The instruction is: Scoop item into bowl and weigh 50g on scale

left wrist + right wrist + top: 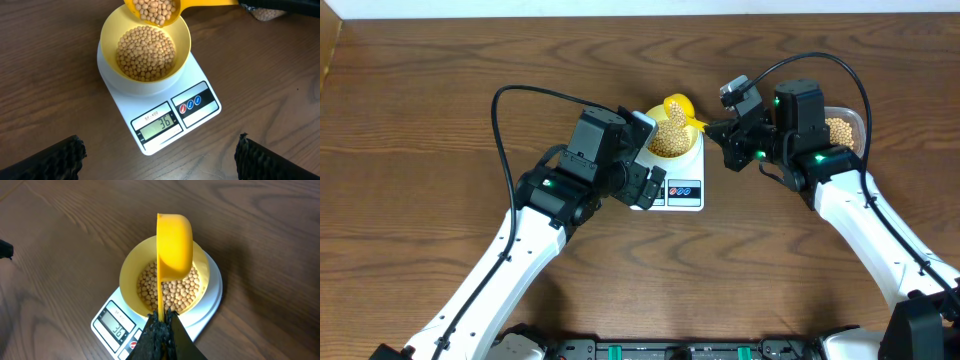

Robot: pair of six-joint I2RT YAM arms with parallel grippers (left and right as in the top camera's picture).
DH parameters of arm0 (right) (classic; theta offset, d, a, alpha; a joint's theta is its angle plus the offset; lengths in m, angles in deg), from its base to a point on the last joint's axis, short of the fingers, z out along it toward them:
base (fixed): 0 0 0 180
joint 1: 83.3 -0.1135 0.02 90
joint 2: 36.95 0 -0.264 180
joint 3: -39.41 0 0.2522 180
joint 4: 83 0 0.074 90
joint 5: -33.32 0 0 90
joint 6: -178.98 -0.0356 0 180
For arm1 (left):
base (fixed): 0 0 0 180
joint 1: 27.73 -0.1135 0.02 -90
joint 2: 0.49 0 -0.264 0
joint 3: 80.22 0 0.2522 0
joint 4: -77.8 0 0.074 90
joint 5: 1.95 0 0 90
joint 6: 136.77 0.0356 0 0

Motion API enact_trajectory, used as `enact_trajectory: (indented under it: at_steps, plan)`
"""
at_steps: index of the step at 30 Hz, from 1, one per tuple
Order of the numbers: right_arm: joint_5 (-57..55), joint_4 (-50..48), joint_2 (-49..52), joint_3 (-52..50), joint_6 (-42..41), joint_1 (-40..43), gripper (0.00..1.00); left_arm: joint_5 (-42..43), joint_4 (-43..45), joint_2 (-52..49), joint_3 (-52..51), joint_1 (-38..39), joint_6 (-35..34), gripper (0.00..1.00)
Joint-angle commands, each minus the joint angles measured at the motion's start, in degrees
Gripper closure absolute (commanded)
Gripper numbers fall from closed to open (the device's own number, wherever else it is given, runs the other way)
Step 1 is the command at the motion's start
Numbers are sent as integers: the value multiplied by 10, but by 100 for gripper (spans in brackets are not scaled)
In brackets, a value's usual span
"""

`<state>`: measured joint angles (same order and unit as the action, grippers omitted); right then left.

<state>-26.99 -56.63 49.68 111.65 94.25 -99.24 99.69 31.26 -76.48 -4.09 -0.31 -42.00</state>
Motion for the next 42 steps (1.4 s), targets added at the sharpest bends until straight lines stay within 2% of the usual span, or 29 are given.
enact_trajectory:
  at_steps: [1,5,11,19,29,42]
  plan:
    - [-2,1,3,5,5,1,99,-7,1,1,2,-2,6,2]
    - [9,3,3,5,-36,1,99,-7,1,1,2,-2,6,2]
    - [24,9,3,5,-35,1,99,-7,1,1,2,-2,6,2]
    - [18,9,3,5,27,-5,99,-7,1,1,2,-2,6,2]
    - [-26,9,3,5,32,-7,99,-7,1,1,2,-2,6,2]
    - [7,6,3,5,27,-7,99,-7,1,1,2,-2,6,2]
